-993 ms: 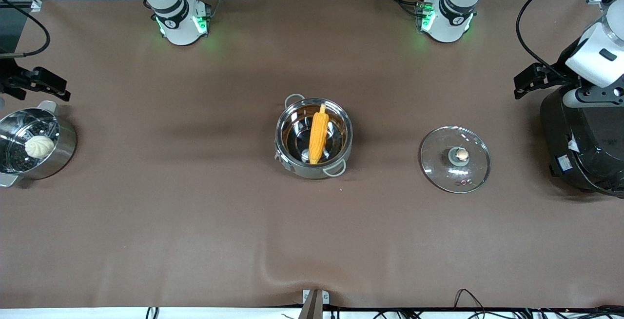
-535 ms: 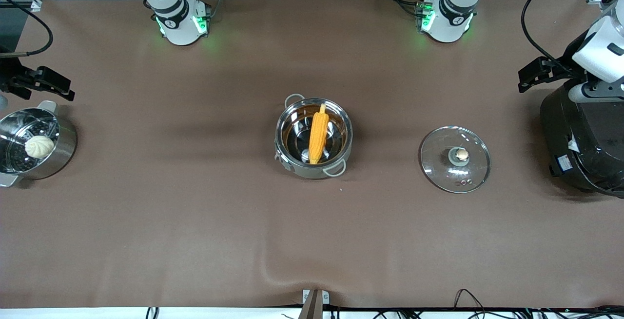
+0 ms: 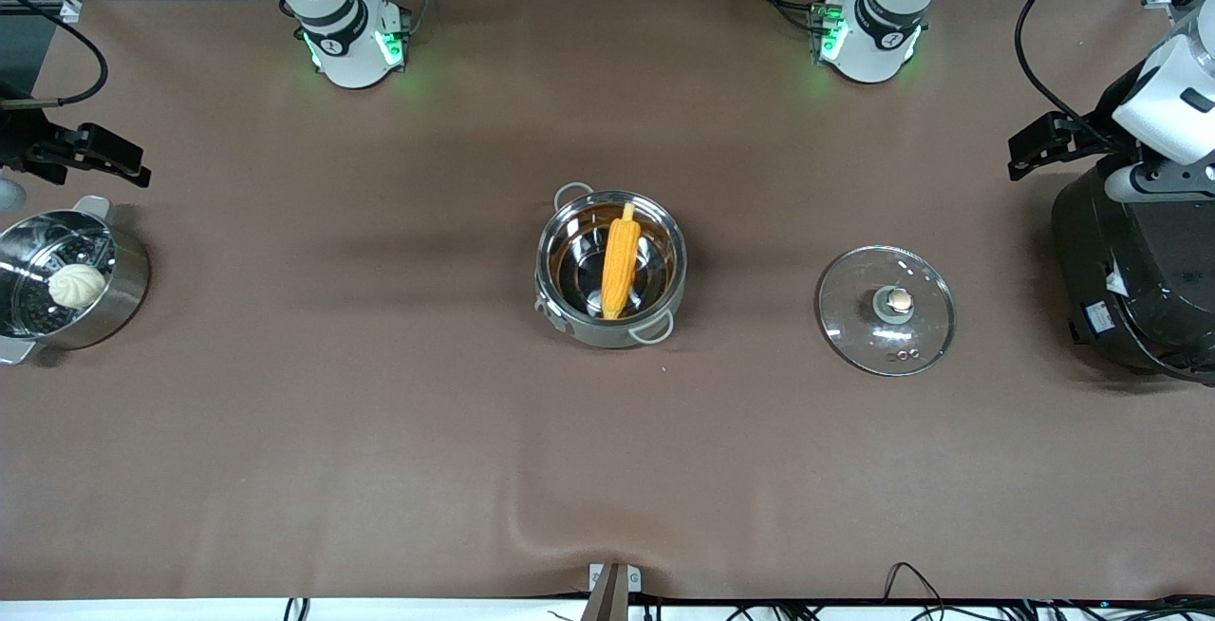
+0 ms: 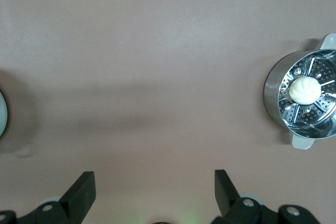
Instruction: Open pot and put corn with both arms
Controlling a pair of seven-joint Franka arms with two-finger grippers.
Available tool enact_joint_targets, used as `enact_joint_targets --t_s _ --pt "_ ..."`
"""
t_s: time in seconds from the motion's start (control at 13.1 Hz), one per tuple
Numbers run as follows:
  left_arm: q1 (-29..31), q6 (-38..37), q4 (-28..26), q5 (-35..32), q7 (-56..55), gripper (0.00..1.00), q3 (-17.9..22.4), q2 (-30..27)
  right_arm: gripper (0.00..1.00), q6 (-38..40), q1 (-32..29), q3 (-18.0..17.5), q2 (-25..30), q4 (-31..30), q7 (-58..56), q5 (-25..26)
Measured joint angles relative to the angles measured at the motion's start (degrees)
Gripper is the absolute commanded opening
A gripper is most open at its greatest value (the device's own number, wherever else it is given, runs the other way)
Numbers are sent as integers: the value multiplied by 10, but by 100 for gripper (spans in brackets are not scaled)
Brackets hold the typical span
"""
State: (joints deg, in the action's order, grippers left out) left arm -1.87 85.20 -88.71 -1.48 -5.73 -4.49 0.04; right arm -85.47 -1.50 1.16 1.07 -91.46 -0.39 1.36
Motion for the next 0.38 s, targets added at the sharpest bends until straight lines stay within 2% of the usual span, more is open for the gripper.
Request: enact_joint_targets --t_s 0.38 --pt "0 -3 1 0 0 100 0 0 100 3 0 0 0 0 0 -1"
